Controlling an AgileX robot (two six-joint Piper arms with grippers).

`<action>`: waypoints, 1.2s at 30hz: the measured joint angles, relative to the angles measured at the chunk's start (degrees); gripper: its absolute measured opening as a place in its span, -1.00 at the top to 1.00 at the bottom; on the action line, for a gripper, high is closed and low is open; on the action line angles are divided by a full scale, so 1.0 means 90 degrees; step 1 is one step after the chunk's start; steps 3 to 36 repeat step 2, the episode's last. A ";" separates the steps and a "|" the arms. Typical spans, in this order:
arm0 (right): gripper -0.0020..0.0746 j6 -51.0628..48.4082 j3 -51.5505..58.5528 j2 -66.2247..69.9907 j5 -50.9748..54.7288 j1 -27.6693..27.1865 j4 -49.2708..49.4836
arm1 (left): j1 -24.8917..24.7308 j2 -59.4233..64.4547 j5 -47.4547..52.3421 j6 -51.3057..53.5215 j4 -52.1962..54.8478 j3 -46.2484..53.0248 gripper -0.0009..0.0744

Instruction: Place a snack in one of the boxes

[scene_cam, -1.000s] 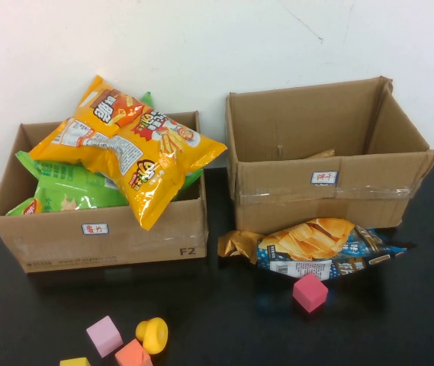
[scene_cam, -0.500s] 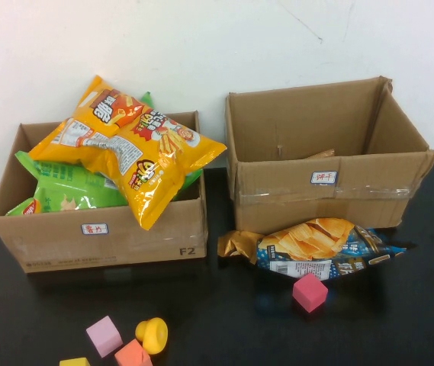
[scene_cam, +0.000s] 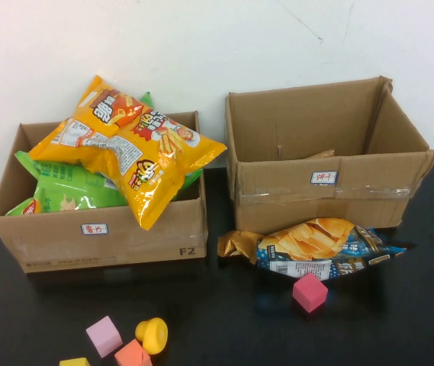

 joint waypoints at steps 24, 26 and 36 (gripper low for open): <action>0.95 0.0000 0.0000 0.0000 0.0000 0.0000 0.0000 | 0.0000 0.0000 0.0000 -0.0003 0.0000 0.0000 0.98; 0.95 0.0000 0.0000 0.0000 0.0000 0.0000 0.0000 | 0.0000 0.0000 0.0000 -0.0003 0.0000 0.0000 0.98; 0.95 0.0000 0.0000 0.0000 0.0000 0.0000 0.0000 | 0.0000 0.0000 0.0000 -0.0003 0.0000 0.0000 0.98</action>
